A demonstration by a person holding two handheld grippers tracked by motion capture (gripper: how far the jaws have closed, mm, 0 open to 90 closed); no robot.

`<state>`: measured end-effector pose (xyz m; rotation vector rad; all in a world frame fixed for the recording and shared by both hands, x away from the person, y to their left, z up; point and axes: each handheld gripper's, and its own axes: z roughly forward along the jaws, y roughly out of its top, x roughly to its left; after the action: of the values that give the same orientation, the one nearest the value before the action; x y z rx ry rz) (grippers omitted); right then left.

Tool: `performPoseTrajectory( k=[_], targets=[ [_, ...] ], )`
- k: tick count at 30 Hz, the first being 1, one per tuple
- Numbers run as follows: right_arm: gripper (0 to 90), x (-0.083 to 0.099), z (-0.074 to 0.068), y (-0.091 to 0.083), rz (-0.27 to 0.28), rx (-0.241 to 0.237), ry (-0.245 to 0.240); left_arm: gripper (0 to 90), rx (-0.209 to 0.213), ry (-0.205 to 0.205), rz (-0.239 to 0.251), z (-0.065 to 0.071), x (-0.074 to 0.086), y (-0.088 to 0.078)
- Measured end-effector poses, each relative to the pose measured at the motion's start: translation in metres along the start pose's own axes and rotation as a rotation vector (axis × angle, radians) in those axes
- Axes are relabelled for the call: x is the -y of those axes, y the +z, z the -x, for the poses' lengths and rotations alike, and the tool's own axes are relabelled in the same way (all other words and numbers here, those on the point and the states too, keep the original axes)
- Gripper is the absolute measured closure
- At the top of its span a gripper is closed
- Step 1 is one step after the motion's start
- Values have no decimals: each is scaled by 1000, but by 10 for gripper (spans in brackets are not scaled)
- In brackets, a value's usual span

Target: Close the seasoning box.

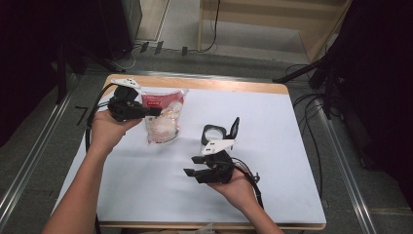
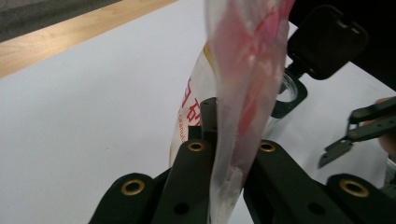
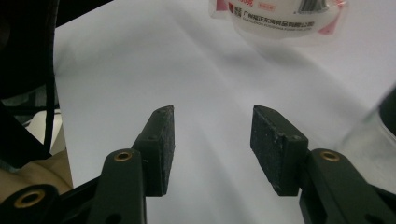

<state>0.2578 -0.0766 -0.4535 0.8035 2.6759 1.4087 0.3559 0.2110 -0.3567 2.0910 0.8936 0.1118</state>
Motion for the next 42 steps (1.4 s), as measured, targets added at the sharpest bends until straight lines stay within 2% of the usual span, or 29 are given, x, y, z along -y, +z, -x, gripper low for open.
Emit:
performPoseTrajectory(
  k=[3, 6, 8, 11, 15, 17, 20, 22, 25, 28, 32, 35, 39, 42],
  targets=[
    [496, -8, -3, 9, 5, -8, -36, 900, 21, 27, -9, 10, -3, -8],
    [492, -15, -3, 17, 12, -22, -27, 900, 40, 26, -28, 18, -5, -16],
    [490, -19, -3, 22, 29, -25, -46, 900, 40, 34, -34, 22, -5, -20],
    [490, -19, -1, 27, 40, -27, -58, 900, 38, 39, -28, 28, -6, -27],
    [487, -16, 1, 36, 8, -26, -36, 900, 44, 14, -30, 30, -5, -34],
    [487, -12, -1, 40, 5, -25, -57, 900, 51, 5, -33, 32, -4, -35],
    [506, -9, -5, 45, -7, -21, -87, 900, 48, 12, -40, 35, -4, -37],
    [509, -8, -5, 49, -33, -31, -49, 900, 47, 8, -39, 39, -3, -40],
    [489, -7, -4, 52, -20, -21, -46, 900, 46, 8, -49, 47, -5, -44],
    [480, -7, -3, 55, -7, -12, -59, 900, 60, 18, -59, 55, -6, -46],
    [485, -6, -1, 59, 3, -10, -52, 900, 89, 32, -60, 62, -9, -46],
    [488, -5, 0, 62, 10, -3, -59, 900, 93, 42, -74, 69, -10, -44],
    [499, -3, 1, 65, 18, 6, -59, 897, 100, 38, -99, 72, -12, -41],
    [518, -1, 0, 66, 38, 21, -64, 891, 129, 18, -109, 73, -11, -39]
  ],
)
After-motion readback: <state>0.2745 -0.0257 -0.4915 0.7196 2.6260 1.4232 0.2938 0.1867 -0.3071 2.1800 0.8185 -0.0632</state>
